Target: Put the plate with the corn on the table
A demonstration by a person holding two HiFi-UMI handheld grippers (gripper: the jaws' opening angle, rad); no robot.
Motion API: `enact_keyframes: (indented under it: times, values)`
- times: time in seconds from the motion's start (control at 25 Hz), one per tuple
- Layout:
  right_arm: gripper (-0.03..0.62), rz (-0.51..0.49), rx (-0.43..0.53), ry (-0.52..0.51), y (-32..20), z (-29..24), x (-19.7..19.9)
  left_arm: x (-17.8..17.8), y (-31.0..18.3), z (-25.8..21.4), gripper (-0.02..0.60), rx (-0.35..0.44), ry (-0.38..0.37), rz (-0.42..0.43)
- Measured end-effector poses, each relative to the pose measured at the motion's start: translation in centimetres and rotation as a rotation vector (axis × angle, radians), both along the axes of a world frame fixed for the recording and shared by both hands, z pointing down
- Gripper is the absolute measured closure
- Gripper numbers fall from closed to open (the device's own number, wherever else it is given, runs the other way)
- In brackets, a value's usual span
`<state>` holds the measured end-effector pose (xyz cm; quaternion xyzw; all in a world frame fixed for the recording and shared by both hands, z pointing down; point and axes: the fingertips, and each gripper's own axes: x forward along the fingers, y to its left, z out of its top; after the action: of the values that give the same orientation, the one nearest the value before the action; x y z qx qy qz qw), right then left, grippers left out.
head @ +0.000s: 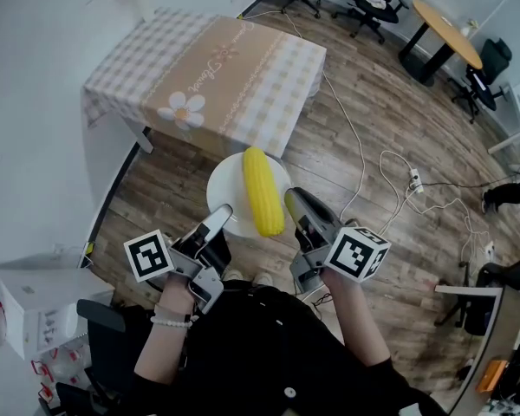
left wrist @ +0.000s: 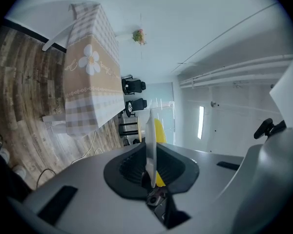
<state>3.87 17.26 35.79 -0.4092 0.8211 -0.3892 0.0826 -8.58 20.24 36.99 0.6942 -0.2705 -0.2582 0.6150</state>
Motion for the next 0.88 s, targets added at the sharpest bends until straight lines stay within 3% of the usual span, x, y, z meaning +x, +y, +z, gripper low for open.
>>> enact_keyframes:
  times: [0.2,0.88]
  values:
    - [0.488,-0.002,-0.033,-0.049,0.0,0.6,-0.8,-0.1,-0.1,-0.2,0.537,0.013,0.005,0.020]
    - [0.502,0.026,-0.021,-0.049,0.9,0.7,-2.8,-1.9,0.3,0.0,0.536,0.012,-0.032,0.048]
